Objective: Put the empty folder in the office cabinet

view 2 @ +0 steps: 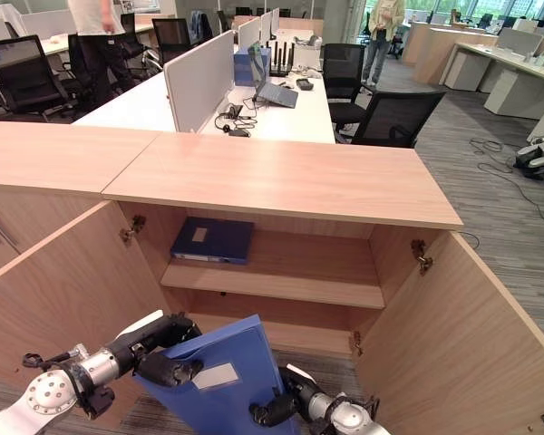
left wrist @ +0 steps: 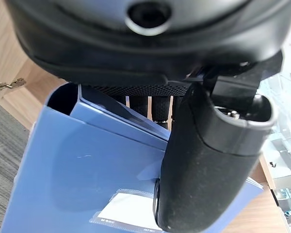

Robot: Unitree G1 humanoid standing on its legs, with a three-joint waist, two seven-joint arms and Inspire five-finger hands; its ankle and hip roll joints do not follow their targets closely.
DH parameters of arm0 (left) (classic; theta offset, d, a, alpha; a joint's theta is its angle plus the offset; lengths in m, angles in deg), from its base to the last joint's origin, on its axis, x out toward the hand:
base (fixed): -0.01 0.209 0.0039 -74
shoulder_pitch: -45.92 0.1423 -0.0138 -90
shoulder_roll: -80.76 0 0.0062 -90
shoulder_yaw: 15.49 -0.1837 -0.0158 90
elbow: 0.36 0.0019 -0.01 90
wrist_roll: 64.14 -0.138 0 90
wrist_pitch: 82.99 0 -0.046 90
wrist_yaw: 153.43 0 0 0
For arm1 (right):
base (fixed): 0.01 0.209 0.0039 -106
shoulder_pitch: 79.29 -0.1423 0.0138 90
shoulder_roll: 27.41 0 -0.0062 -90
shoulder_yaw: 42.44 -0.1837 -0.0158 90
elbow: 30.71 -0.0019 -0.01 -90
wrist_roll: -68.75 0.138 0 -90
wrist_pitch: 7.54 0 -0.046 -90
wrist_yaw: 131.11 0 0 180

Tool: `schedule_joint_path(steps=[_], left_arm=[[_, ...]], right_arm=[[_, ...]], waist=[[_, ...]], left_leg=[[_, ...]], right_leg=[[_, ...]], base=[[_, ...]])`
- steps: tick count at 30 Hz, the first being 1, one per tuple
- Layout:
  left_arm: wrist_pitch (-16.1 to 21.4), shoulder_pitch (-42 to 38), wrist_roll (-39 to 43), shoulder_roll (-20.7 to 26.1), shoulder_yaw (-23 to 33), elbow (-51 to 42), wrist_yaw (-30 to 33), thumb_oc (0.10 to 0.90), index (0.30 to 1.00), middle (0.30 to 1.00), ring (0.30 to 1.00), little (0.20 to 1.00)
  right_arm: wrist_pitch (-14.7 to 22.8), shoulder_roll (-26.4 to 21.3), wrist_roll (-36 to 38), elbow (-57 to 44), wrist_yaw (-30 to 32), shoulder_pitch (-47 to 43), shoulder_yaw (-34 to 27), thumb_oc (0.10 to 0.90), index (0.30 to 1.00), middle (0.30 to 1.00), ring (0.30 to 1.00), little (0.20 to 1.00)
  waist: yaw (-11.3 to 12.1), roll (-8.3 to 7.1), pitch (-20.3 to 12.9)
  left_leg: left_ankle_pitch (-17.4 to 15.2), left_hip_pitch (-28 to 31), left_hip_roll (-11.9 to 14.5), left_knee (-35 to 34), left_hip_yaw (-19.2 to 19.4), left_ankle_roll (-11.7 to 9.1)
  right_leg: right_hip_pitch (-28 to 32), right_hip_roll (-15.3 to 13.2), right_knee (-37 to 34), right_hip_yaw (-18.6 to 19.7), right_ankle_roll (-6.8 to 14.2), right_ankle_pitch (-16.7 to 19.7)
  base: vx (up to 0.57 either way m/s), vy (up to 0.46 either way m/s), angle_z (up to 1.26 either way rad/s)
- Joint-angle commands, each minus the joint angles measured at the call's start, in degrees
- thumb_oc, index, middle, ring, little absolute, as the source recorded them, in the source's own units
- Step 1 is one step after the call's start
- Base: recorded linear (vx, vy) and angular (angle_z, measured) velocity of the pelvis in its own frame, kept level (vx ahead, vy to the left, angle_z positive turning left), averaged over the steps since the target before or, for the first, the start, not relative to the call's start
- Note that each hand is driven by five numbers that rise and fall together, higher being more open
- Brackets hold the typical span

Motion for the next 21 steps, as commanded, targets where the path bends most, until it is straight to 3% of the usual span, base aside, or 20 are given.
schedule_joint_path(steps=[1, 5, 6, 8, 13, 19, 21], left_arm=[[10.03, -10.19, 10.75, -10.23, -3.42, -7.31, -0.40, 0.800, 0.900, 0.900, 0.900, 0.900], [7.44, -9.32, 16.85, -12.58, -4.94, -2.84, -0.59, 0.800, 0.900, 0.900, 0.900, 0.900], [5.22, -8.35, 23.90, -14.60, -5.86, 1.04, -1.38, 0.800, 0.900, 0.900, 0.900, 0.900], [3.83, -7.01, 30.26, -17.61, -5.08, 6.90, 0.27, 0.800, 0.900, 0.900, 0.900, 0.900], [3.50, -3.77, 33.20, -26.31, 4.00, 20.50, 6.68, 0.800, 0.900, 0.900, 0.900, 0.900], [4.06, -5.14, 40.37, -38.70, 13.62, 36.97, 13.17, 0.800, 0.900, 0.900, 0.900, 0.900], [4.96, -6.05, 44.57, -42.53, 17.13, 42.70, 15.52, 0.800, 0.900, 0.900, 0.900, 0.900]], right_arm=[[2.77, 11.52, 17.96, -3.71, -4.43, -3.17, 0.36, 0.400, 0.300, 0.300, 0.300, 0.300], [2.44, 12.07, 19.53, -2.67, -3.29, -2.23, -1.02, 0.400, 0.300, 0.300, 0.300, 0.300], [2.02, 11.69, 20.18, -2.50, -3.08, -1.55, -2.17, 0.400, 0.300, 0.300, 0.300, 0.300], [2.49, 10.27, 18.82, -2.10, -1.99, -1.25, -3.97, 0.400, 0.300, 0.300, 0.300, 0.300], [3.42, 6.98, 7.47, -0.99, 1.56, 0.39, -10.75, 0.400, 0.300, 0.300, 0.300, 0.300], [4.42, 9.48, 4.72, 1.94, 5.91, 1.41, -16.84, 0.400, 0.300, 0.300, 0.300, 0.300], [4.16, 9.90, 0.07, 2.14, 7.99, 1.15, -17.60, 0.400, 0.300, 0.300, 0.300, 0.300]], waist=[[-0.08, -0.58, -2.82], [-0.32, -0.46, -2.81], [-0.73, -0.39, -2.80], [-1.06, -0.39, -2.71], [-1.64, -0.43, -2.94], [-2.08, -0.85, -2.71], [-1.99, -1.14, -2.40]], left_leg=[[-8.67, 2.57, -0.62, -0.36, -2.34, -0.66], [-8.69, 2.54, -0.56, -0.36, -2.12, -0.73], [-8.68, 2.52, -0.51, -0.36, -1.95, -0.74], [-8.58, 2.39, -0.48, -0.36, -1.77, -0.71], [-8.45, 2.09, -0.50, -0.36, -1.72, -0.58], [-8.30, 1.82, -0.50, -0.36, -2.17, -0.60], [-8.28, 1.81, -0.50, -0.36, -2.54, -0.66]], right_leg=[[-1.83, 0.03, 0.32, -3.81, 2.87, -1.60], [-1.85, 0.08, 0.32, -3.68, 2.80, -1.61], [-1.92, 0.07, 0.32, -3.63, 2.77, -1.48], [-2.08, 0.07, 0.32, -3.55, 2.73, -1.28], [-2.41, 0.19, 0.32, -3.58, 2.65, -1.31], [-2.68, 0.52, 0.32, -3.48, 2.32, -1.57], [-2.56, 0.68, 0.32, -3.37, 2.06, -1.86]], base=[[0.00, 0.000, 0.00], [0.00, 0.000, 0.00], [0.00, 0.000, 0.00], [0.00, 0.000, 0.00], [0.00, 0.000, 0.00], [0.00, -0.005, 0.01], [0.01, -0.045, 0.04]])
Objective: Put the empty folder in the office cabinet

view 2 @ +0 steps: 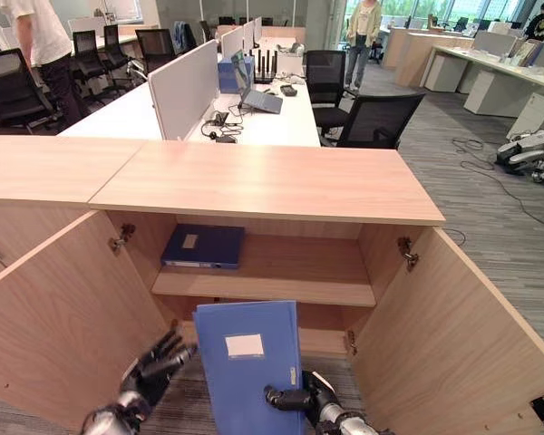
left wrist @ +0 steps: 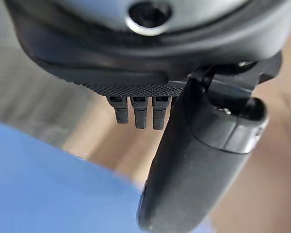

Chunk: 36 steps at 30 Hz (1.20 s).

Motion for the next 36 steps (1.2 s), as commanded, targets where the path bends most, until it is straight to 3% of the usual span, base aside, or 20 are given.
schedule_joint_path(steps=[1, 7, 12, 15, 17, 18, 20, 21, 24, 26, 28, 36], left_arm=[[4.48, -4.95, 6.86, -1.00, 1.79, -0.93, 1.75, 0.800, 0.900, 0.900, 0.900, 0.900], [3.38, -5.62, 6.73, -3.13, 3.10, 8.33, 4.16, 0.800, 0.900, 0.900, 0.900, 0.900], [1.53, -6.90, 4.25, -3.29, 3.73, 18.98, 5.79, 0.800, 0.900, 0.900, 0.900, 0.900], [1.55, -6.93, 3.42, -2.81, 4.97, 20.32, 6.46, 0.800, 0.900, 0.900, 0.900, 0.900], [1.53, -6.01, 2.32, -3.26, 4.93, 19.78, 6.63, 0.800, 0.900, 0.900, 0.900, 0.900], [1.60, -5.83, 2.28, -3.69, 4.98, 20.45, 6.99, 0.800, 0.900, 0.900, 0.900, 0.900], [1.47, -5.57, 2.39, -4.06, 4.97, 20.79, 7.08, 0.800, 0.900, 0.900, 0.900, 0.900], [1.20, -3.64, 2.00, -4.38, 4.52, 19.46, 7.31, 0.800, 0.900, 0.900, 0.900, 0.900], [0.74, -1.38, 1.86, -4.44, 3.44, 18.65, 7.14, 0.800, 0.900, 0.900, 0.900, 0.900], [0.70, -0.73, 1.53, -4.23, 3.08, 18.44, 7.40, 0.800, 0.900, 0.900, 0.900, 0.900], [0.47, 0.61, 0.21, -4.06, 5.08, 19.88, 7.62, 0.800, 0.900, 0.900, 0.900, 0.900], [-0.25, 1.68, -6.19, -3.12, 7.47, 28.31, 6.35, 0.800, 0.900, 0.900, 0.900, 0.900]], right_arm=[[5.13, 1.06, -3.98, -4.58, 1.54, -3.97, -1.49, 0.400, 0.300, 0.300, 0.300, 0.300], [4.06, 1.05, -8.00, -3.35, 4.16, -4.62, -1.17, 0.400, 0.300, 0.300, 0.300, 0.300], [4.59, 3.13, 1.89, -0.57, 6.56, -5.31, -3.52, 0.400, 0.300, 0.300, 0.300, 0.300], [4.90, 3.11, 4.78, -2.22, 7.75, -5.02, -5.44, 0.400, 0.300, 0.300, 0.300, 0.300], [5.12, 2.03, 4.60, -2.93, 10.01, -5.35, -7.16, 0.400, 0.300, 0.300, 0.300, 0.300], [5.53, 2.57, 6.41, -2.78, 11.28, -5.49, -8.53, 0.400, 0.300, 0.300, 0.300, 0.300], [6.30, 3.38, 9.53, -2.58, 12.36, -5.65, -10.05, 0.400, 0.300, 0.300, 0.300, 0.300], [7.15, 4.44, 12.95, -2.82, 12.99, -5.16, -11.96, 0.400, 0.300, 0.300, 0.300, 0.300], [9.00, 5.87, 17.85, -3.08, 14.20, -5.13, -13.66, 0.400, 0.300, 0.300, 0.300, 0.300], [9.90, 6.97, 20.41, -3.01, 14.87, -5.22, -14.33, 0.400, 0.300, 0.300, 0.300, 0.300], [10.18, 8.44, 21.87, -3.30, 14.33, -2.82, -15.60, 0.400, 0.300, 0.300, 0.300, 0.300], [10.31, 9.77, 24.16, -0.67, 13.06, -1.57, -18.02, 0.400, 0.300, 0.300, 0.300, 0.300]], waist=[[0.86, -1.18, -0.93], [0.70, -1.66, 0.04], [0.50, -2.24, 1.72], [0.57, -3.65, 5.60], [1.33, -3.30, 7.52], [1.58, -3.17, 7.99], [1.87, -2.96, 8.13], [2.94, -2.58, 7.80], [4.33, -0.97, 7.84], [5.38, -0.51, 8.05], [5.48, -0.45, 5.30], [5.33, -1.34, 1.21]], left_leg=[[-8.13, 2.28, -0.52, -0.17, -2.40, -0.69], [-7.89, 2.08, -0.36, -0.17, -3.32, -0.87], [-7.76, 1.99, 1.05, 0.46, -4.15, -1.84], [-12.56, -7.73, 0.20, 19.05, -0.85, -4.12], [-11.18, -14.18, -0.33, 29.37, -0.34, -3.70], [-9.85, -16.75, -0.65, 31.34, 0.17, -3.21], [-9.26, -19.68, -1.13, 31.18, 1.04, -2.86], [-7.34, -21.90, -2.02, 25.18, 1.08, -2.64], [-0.28, -25.93, -1.49, 14.31, 1.04, -4.08], [1.85, -26.40, -0.52, 10.48, 2.15, -4.75], [4.70, -22.38, 0.61, 6.98, 1.83, -3.93], [-0.12, -20.40, -0.51, 8.40, 6.71, -0.91]], right_leg=[[-2.06, 0.59, 0.11, -3.35, 2.35, -1.67], [-1.99, 0.76, 0.11, -3.85, 1.76, -1.71], [-4.07, 1.75, 2.67, -3.97, 0.65, -2.74], [-6.02, 1.35, 7.12, -3.98, -0.01, -3.81], [-5.55, 1.52, 7.96, -4.08, -1.00, -4.53], [-5.14, 1.38, 7.81, -4.44, -1.22, -4.99], [-4.88, 1.47, 7.74, -4.74, -1.31, -5.65], [-3.84, 1.86, 7.09, -4.43, -1.12, -6.32], [-1.58, 3.52, 6.82, -2.97, -1.45, -8.13], [0.78, 3.78, 6.49, -1.17, -1.75, -9.04], [2.49, 2.81, 5.48, -0.49, -1.07, -10.07], [1.81, -4.28, 8.03, 1.52, 4.15, -10.30]], base=[[0.02, -0.062, 0.05], [0.01, -0.053, 0.09], [0.01, -0.110, 0.13], [-0.11, -0.135, 0.13], [-0.03, -0.090, 0.29], [0.04, -0.053, 0.26], [0.11, -0.020, 0.14], [0.20, 0.017, 0.04], [0.24, 0.058, -0.14], [0.29, 0.137, -0.01], [0.38, 0.240, -0.23], [0.29, 0.259, -0.56]])
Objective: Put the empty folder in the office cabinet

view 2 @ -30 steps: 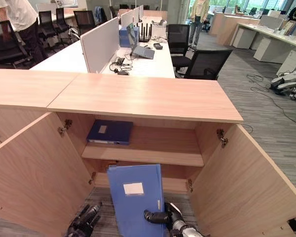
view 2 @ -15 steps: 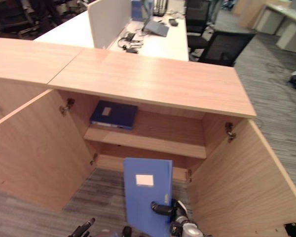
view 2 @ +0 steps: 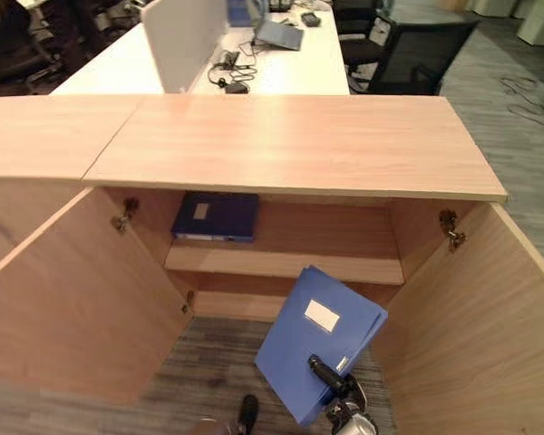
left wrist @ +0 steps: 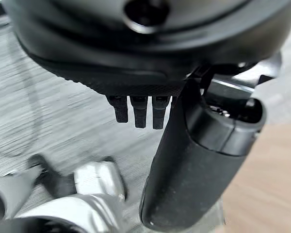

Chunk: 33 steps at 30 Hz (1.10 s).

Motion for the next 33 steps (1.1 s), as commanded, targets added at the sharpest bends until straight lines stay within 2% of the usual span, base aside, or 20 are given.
schedule_joint_path(steps=[1, 4, 6, 7, 8, 9, 10, 11, 12, 13, 14, 15, 16, 18, 19, 21, 27, 33], left_arm=[[0.67, 0.71, -4.75, 2.71, 0.81, 2.75, -1.54, 0.800, 0.900, 0.900, 0.900, 0.900], [1.13, 2.18, -5.53, 2.87, 0.63, 1.52, -1.44, 0.800, 0.900, 0.900, 0.900, 0.900], [0.91, 2.60, -6.95, 3.39, 0.67, 2.42, -2.14, 0.800, 0.900, 0.900, 0.900, 0.900], [1.23, 3.05, -7.70, 3.54, 0.62, 3.24, -2.74, 0.800, 0.900, 0.900, 0.900, 0.900], [1.21, 3.22, -8.48, 3.98, 0.38, 4.05, -3.32, 0.800, 0.900, 0.900, 0.900, 0.900], [1.04, 3.37, -8.93, 4.15, 0.16, 4.34, -3.96, 0.800, 0.900, 0.900, 0.900, 0.900], [1.05, 3.36, -8.94, 4.15, 0.17, 4.35, -3.97, 0.800, 0.900, 0.900, 0.900, 0.900], [1.34, 3.64, -9.10, 4.22, 0.11, 4.35, -4.42, 0.800, 0.900, 0.900, 0.900, 0.900], [1.77, 3.14, -8.43, 4.14, -0.28, 3.91, -5.60, 0.800, 0.900, 0.900, 0.900, 0.900], [2.02, 2.84, -8.51, 3.99, -0.94, 3.57, -6.17, 0.800, 0.900, 0.900, 0.900, 0.900], [2.02, 2.83, -8.51, 3.98, -0.94, 3.58, -6.17, 0.800, 0.900, 0.900, 0.900, 0.900], [2.23, 1.77, -8.65, 3.99, -1.79, 3.35, -6.92, 0.800, 0.900, 0.900, 0.900, 0.900], [2.96, -0.45, -9.19, 4.51, -2.22, 4.06, -7.07, 0.800, 0.900, 0.900, 0.900, 0.900], [3.20, -1.14, -9.31, 4.73, -2.21, 3.90, -7.07, 0.800, 0.900, 0.900, 0.900, 0.900], [3.02, -1.20, -9.65, 4.76, -2.14, 3.58, -7.42, 0.800, 0.900, 0.900, 0.900, 0.900], [3.61, -1.21, -9.55, 4.44, -1.88, 3.89, -7.87, 0.800, 0.900, 0.900, 0.900, 0.900], [3.70, -0.88, -9.13, 4.18, -0.68, 5.62, -7.96, 0.800, 0.900, 0.900, 0.900, 0.900], [3.89, 1.53, -7.08, 3.10, -7.31, -2.08, -7.47, 0.800, 0.900, 0.900, 0.900, 0.900]], right_arm=[[4.44, 0.34, 2.43, -7.09, -4.00, -2.48, -1.68, 0.400, 0.300, 0.300, 0.300, 0.300], [3.97, -0.21, 2.05, -7.50, -5.18, -2.94, -1.10, 0.400, 0.300, 0.300, 0.300, 0.300], [3.49, -1.13, 1.17, -7.87, -6.42, -3.88, -0.47, 0.400, 0.300, 0.300, 0.300, 0.300], [3.41, -1.82, 0.90, -7.79, -7.51, -4.73, 0.24, 0.400, 0.300, 0.300, 0.300, 0.300], [3.46, -2.11, 1.38, -8.15, -8.36, -5.33, 0.88, 0.400, 0.300, 0.300, 0.300, 0.300], [3.24, -1.97, 1.81, -8.60, -9.10, -5.81, 1.51, 0.400, 0.300, 0.300, 0.300, 0.300], [3.24, -1.98, 1.82, -8.59, -9.10, -5.82, 1.52, 0.400, 0.300, 0.300, 0.300, 0.300], [3.03, -1.94, 2.30, -9.04, -10.08, -5.97, 1.83, 0.400, 0.300, 0.300, 0.300, 0.300], [3.36, -2.86, 4.16, -11.48, -11.96, -7.20, 2.27, 0.400, 0.300, 0.300, 0.300, 0.300], [3.70, -3.55, 5.30, -12.89, -12.84, -7.83, 1.92, 0.400, 0.300, 0.300, 0.300, 0.300], [3.70, -3.56, 5.30, -12.88, -12.84, -7.84, 1.92, 0.400, 0.300, 0.300, 0.300, 0.300], [5.24, -4.35, 7.41, -15.25, -13.60, -9.33, 1.80, 0.400, 0.300, 0.300, 0.300, 0.300], [7.13, -4.89, 9.08, -17.88, -14.04, -10.57, 1.57, 0.400, 0.300, 0.300, 0.300, 0.300], [7.48, -5.48, 9.35, -19.56, -14.18, -10.63, 1.02, 0.400, 0.300, 0.300, 0.300, 0.300], [7.56, -5.72, 9.84, -20.50, -14.54, -9.99, 0.05, 0.400, 0.300, 0.300, 0.300, 0.300], [8.91, -6.35, 10.86, -21.92, -15.79, -10.11, -0.78, 0.400, 0.300, 0.300, 0.300, 0.300], [10.51, -7.49, 13.03, -24.22, -16.69, -11.59, -1.40, 0.400, 0.300, 0.300, 0.300, 0.300], [15.43, -4.65, 18.82, -25.79, -13.81, -20.40, -1.47, 0.400, 0.300, 0.300, 0.300, 0.300]], waist=[[0.86, -2.25, -3.89], [1.07, -1.71, -3.20], [0.84, -1.28, -1.34], [0.58, -0.74, 0.05], [0.48, 0.19, 1.19], [0.56, 1.06, 1.96], [0.49, 1.00, 2.00], [0.38, 1.28, 2.84], [-0.65, 2.40, 5.74], [-1.34, 2.49, 7.36], [-1.36, 2.53, 7.47], [-2.23, 2.07, 10.03], [-3.32, 1.53, 12.07], [-3.92, 1.25, 12.67], [-4.12, 0.20, 12.15], [-3.77, -0.24, 12.52], [-3.94, 0.25, 11.32], [-3.16, 2.12, 12.09]], left_leg=[[-1.76, -7.55, -3.35, 1.01, -0.09, 0.85], [-4.42, -7.57, -4.58, 3.05, 0.02, 2.29], [-5.99, -6.85, -5.16, 4.40, 0.15, 3.41], [-6.57, -6.25, -5.06, 4.63, 0.46, 3.98], [-6.88, -5.39, -4.54, 4.42, 0.52, 4.27], [-7.15, -4.49, -3.80, 4.08, 0.49, 4.49], [-7.16, -4.48, -3.89, 4.11, 0.46, 4.49], [-8.19, -3.12, -3.73, 3.74, 0.43, 4.41], [-7.83, -2.45, -2.49, 3.82, 0.14, 4.00], [-8.02, -2.03, -2.60, 3.92, -0.40, 3.83], [-8.06, -1.92, -2.58, 3.94, -0.42, 3.82], [-8.51, -1.67, -3.37, 4.68, -1.02, 3.43], [-9.18, -0.43, -4.37, 4.49, -2.54, 2.74], [-9.63, -0.14, -4.75, 4.84, -3.41, 2.32], [-10.24, -0.43, -5.98, 5.61, -4.32, 2.19], [-11.52, -1.63, -7.26, 7.60, -4.77, 2.06], [-11.96, -5.55, -5.66, 8.47, -6.39, 1.03], [-10.47, -7.29, -4.26, 5.91, -7.26, 0.40]], right_leg=[[8.83, -1.53, -5.49, -3.21, 3.60, 2.73], [4.55, -3.48, 2.40, -3.83, 5.41, 6.08], [0.27, -4.97, 11.38, -4.93, 6.10, 11.64], [-1.87, -5.73, 15.64, -6.21, 5.89, 14.79], [-4.19, -6.59, 18.83, -8.31, 5.19, 16.38], [-6.80, -7.52, 21.29, -10.99, 4.45, 15.89], [-6.83, -7.61, 21.47, -11.02, 4.45, 15.77], [-8.63, -8.76, 21.73, -13.17, 4.10, 14.11], [-12.75, -7.42, 17.66, -16.93, 2.52, 10.25], [-14.99, -5.18, 13.53, -16.61, 2.39, 9.05], [-14.85, -5.17, 13.49, -16.64, 2.37, 9.04], [-17.18, -3.44, 5.36, -15.38, 3.19, 11.01], [-20.51, -2.12, -3.33, -12.88, 4.59, 15.83], [-21.35, -2.14, -5.72, -11.90, 5.08, 17.23], [-19.29, -2.62, -9.34, -11.12, 5.17, 18.10], [-19.29, -3.17, -10.10, -11.68, 4.21, 20.29], [-20.00, -2.09, -11.33, -13.69, 2.92, 20.58], [-21.86, -0.42, -10.52, -13.72, 1.64, 18.82]], base=[[0.24, 0.326, -0.41], [0.13, 0.217, -0.39], [0.04, 0.174, -0.19], [-0.03, 0.167, -0.02], [-0.02, 0.188, -0.13], [-0.01, 0.118, -0.11], [0.07, 0.105, -0.21], [0.03, 0.050, -0.09], [0.02, 0.016, -0.25], [-0.05, -0.035, -0.22], [0.00, -0.095, -0.18], [0.09, -0.134, 0.13], [0.09, -0.133, 0.32], [0.14, -0.116, 0.45], [0.18, -0.145, 0.59], [0.12, -0.140, 0.64], [0.08, -0.154, 0.60], [0.05, -0.073, -0.14]])
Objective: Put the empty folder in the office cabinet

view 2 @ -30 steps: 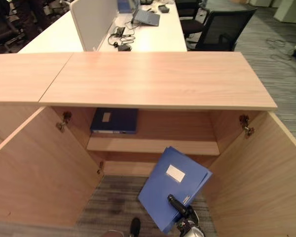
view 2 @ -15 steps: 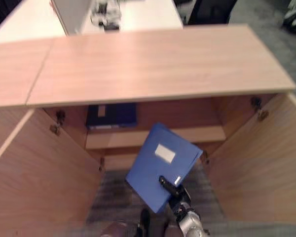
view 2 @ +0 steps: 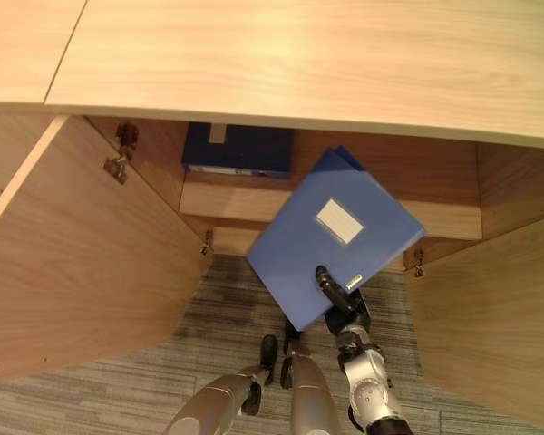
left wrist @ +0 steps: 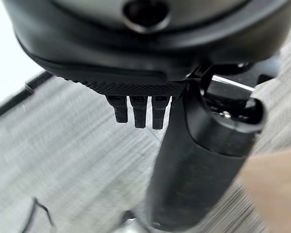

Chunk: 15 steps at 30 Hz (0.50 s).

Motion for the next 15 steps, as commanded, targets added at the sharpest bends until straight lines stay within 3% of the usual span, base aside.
schedule_joint_path(steps=[1, 9, 15], left_arm=[[1.21, 3.84, 1.63, 0.92, -1.60, -4.59, 0.27, 0.800, 0.900, 0.900, 0.900, 0.900], [0.54, 7.14, 3.02, 2.33, -6.69, -12.77, 1.01, 0.800, 0.900, 0.900, 0.900, 0.900], [-0.46, 8.49, 4.02, 3.59, -10.77, -17.67, 2.04, 0.800, 0.900, 0.900, 0.900, 0.900]], right_arm=[[7.86, -0.04, 3.61, -11.90, -1.55, -4.42, -1.09, 0.400, 0.300, 0.300, 0.300, 0.300], [15.29, 1.42, 7.58, -12.89, 2.00, -15.00, -5.39, 0.400, 0.300, 0.300, 0.300, 0.300], [22.15, 0.41, 11.01, -7.79, 7.30, -24.71, -13.60, 0.400, 0.300, 0.300, 0.300, 0.300]], waist=[[-0.31, -0.07, -2.55], [0.76, 1.95, -1.78], [1.74, 3.56, -1.64]], left_leg=[[-8.65, 0.61, 2.79, 4.82, -10.08, -3.51], [-7.11, 1.02, 3.12, 1.09, -11.18, -3.48], [-6.17, 1.63, 2.95, -1.87, -12.63, -3.26]], right_leg=[[6.24, -0.24, -6.20, 1.36, 2.83, 1.38], [5.10, 0.32, -5.16, 1.44, 2.32, 0.12], [4.95, 0.60, -5.50, 1.25, 2.30, -0.56]], base=[[0.03, -0.034, 0.10], [0.02, -0.016, 0.09], [0.02, -0.013, 0.09]])
